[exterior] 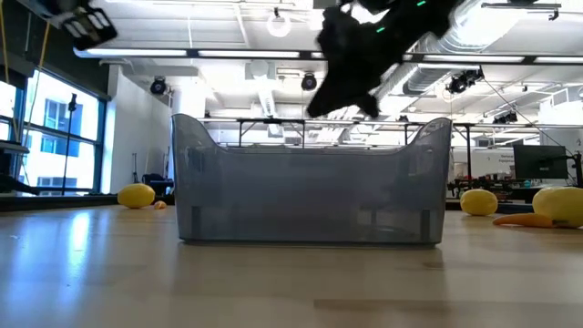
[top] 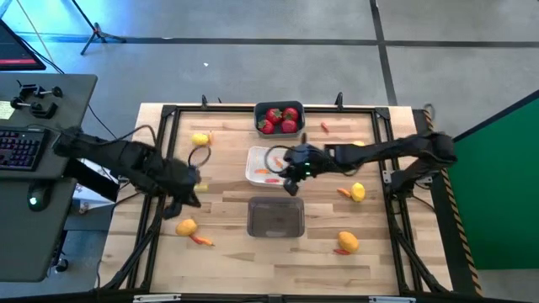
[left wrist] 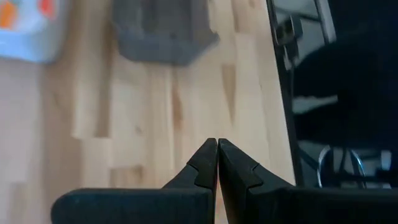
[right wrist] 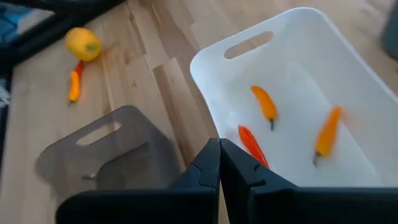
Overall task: Sort produce into baskets
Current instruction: Put the red chili pepper into the white bin
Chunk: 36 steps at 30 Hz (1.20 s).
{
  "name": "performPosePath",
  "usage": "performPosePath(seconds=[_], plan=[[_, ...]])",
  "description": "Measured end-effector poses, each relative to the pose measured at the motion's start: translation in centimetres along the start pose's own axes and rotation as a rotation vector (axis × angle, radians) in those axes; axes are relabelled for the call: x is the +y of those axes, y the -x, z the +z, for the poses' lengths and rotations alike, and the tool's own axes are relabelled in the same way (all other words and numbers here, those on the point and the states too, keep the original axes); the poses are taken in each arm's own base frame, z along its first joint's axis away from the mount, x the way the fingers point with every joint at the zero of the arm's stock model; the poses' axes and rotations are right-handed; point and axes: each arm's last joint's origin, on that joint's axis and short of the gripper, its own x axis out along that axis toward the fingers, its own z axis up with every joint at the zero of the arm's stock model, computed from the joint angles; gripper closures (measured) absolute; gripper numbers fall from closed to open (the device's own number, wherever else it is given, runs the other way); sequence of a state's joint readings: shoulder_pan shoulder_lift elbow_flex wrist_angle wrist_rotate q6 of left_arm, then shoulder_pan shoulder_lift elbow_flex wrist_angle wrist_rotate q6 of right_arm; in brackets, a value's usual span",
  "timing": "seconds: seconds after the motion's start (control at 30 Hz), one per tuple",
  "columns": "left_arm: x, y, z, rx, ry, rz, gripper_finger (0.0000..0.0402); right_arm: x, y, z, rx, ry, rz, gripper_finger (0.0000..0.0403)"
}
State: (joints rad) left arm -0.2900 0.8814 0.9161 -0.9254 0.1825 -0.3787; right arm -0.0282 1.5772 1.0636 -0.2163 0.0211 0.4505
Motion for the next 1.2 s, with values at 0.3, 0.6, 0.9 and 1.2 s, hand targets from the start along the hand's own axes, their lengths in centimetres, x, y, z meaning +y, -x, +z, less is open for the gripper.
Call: performPosePath(seconds=[0.3, 0.6, 0.9, 1.2], plan=[[-5.0, -3.8, -2.2, 0.179, -0.094, 0.041, 0.0401, -0.7, 7.2, -3.3, -0.1, -0.094, -0.021, 0.0403], [-8.4, -8.6, -5.1, 0.398, -0.246, 0.092, 0.038, -1.6, 11.6, -4.4, -0.166, -0.109, -0.064, 0.0403], [-8.3, -12.5, -5.5, 0.494, -0.274, 0.176, 0.0274, -1.8, 12.3, -4.5, -0.163, -0.095, -0.075, 0.0403], [-7.2, -16.0, -5.6, 0.591, -0.348, 0.221, 0.0247, -1.8, 12.3, -4.6, -0.159, -0.095, -0.076, 0.0403]])
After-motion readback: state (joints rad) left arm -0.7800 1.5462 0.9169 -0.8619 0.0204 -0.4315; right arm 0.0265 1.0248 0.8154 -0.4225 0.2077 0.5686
